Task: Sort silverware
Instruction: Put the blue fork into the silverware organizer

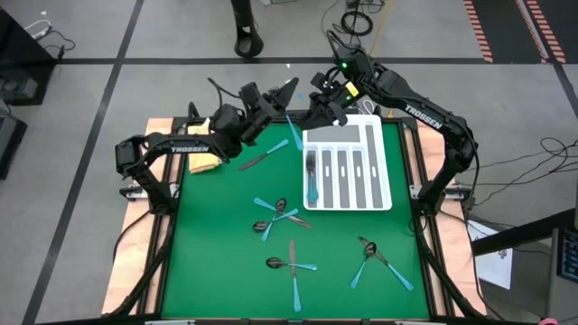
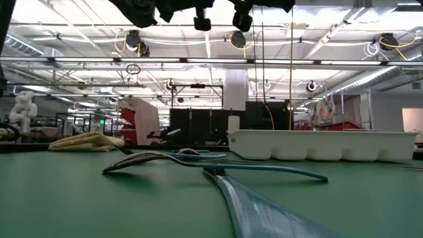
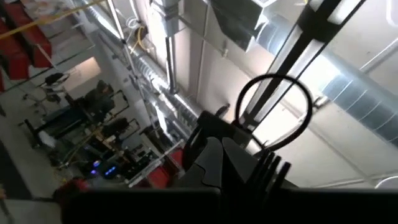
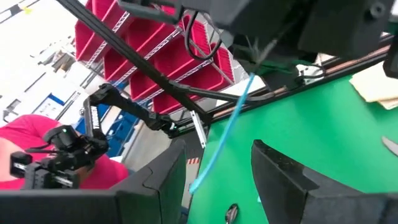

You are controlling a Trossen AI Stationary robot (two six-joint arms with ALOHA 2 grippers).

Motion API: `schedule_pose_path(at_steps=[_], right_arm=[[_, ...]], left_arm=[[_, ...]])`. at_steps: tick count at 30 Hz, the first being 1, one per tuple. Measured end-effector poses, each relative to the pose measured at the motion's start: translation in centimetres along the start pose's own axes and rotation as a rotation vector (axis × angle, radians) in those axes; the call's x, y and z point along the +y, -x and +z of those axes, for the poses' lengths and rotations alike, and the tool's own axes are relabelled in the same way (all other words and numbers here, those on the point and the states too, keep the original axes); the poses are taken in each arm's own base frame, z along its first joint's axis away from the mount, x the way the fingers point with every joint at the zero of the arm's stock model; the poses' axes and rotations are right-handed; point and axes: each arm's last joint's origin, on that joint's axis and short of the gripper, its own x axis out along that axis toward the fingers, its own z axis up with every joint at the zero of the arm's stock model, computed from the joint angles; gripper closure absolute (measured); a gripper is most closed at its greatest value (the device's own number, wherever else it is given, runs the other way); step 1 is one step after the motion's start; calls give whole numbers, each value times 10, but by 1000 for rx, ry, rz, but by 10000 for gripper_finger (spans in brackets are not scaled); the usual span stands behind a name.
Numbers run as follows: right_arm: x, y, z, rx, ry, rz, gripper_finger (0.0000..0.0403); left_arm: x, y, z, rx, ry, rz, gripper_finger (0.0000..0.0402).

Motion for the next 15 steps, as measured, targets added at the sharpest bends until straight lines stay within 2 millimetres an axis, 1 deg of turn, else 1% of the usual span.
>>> schedule_pose_path(at_steps=[4,6,9,12,15], right_arm=[[0,0,0,-4,-10,-12,236],[-2,0,0,-19,-9,-67,236],[-7,3,-2,-29,1,-165,236],[-10,8,-4,-17,-11,-187,236],[-11,10,-4,-19,-24,-192,236]], left_arm=[[5,0,-4,35,-15,55,402],[6,0,-4,24,-15,77,402],[4,0,-2,-14,46,69,402],[0,0,2,-75,102,41,402],[-1,0,5,-114,95,34,402]])
